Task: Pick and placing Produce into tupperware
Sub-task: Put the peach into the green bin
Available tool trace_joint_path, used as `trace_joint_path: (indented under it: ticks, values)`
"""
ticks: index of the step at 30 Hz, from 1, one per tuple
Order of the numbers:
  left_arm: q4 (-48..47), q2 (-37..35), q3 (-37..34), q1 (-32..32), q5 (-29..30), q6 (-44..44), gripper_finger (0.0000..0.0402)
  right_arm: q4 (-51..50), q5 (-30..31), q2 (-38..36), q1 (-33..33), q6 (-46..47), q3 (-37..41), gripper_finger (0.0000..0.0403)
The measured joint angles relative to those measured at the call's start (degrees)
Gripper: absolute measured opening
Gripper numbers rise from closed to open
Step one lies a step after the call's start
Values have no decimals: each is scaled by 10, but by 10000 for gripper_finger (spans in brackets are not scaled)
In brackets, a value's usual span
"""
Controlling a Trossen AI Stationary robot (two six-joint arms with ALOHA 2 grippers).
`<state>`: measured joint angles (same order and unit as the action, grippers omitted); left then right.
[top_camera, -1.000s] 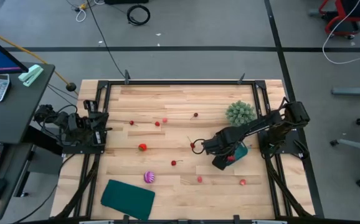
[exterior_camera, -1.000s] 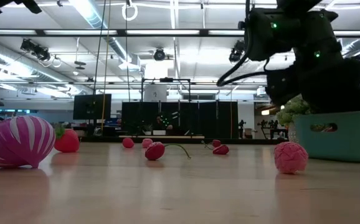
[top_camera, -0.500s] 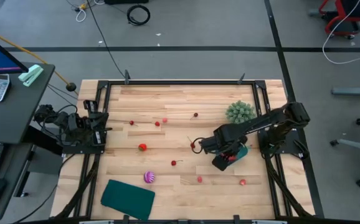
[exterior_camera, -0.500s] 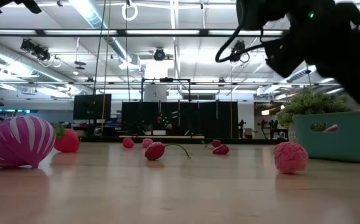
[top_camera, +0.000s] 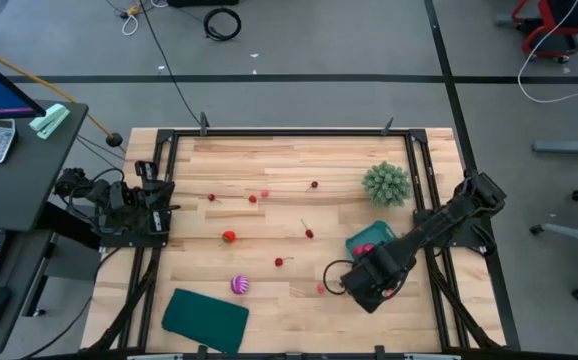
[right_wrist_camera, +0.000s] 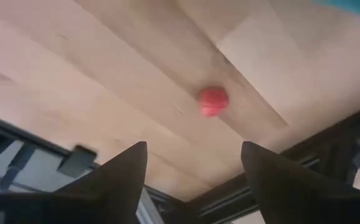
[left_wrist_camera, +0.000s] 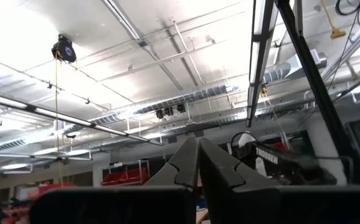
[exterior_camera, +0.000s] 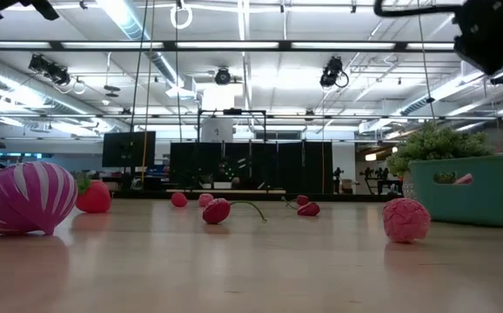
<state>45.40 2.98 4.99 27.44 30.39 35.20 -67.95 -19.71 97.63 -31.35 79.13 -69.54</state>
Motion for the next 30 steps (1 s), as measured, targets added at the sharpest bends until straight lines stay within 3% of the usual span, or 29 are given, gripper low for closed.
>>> trace_joint_path:
  ticks: [4,9,12,15,20,30]
  values:
    - [4,0,0,0,0,0,18,24,-5,0,-5,41,31,270]
    - [27,0,0,0,0,4,26,159,-6,0,-4,70,96,270]
    - [38,0,0,0,0,27,26,215,-27,0,-3,137,136,270]
    - [45,0,0,0,0,51,21,210,-62,0,-9,185,157,270]
    - [68,0,0,0,0,86,14,229,-69,0,-32,228,170,270]
    - [81,0,0,0,0,163,22,242,-15,-2,-76,328,198,270]
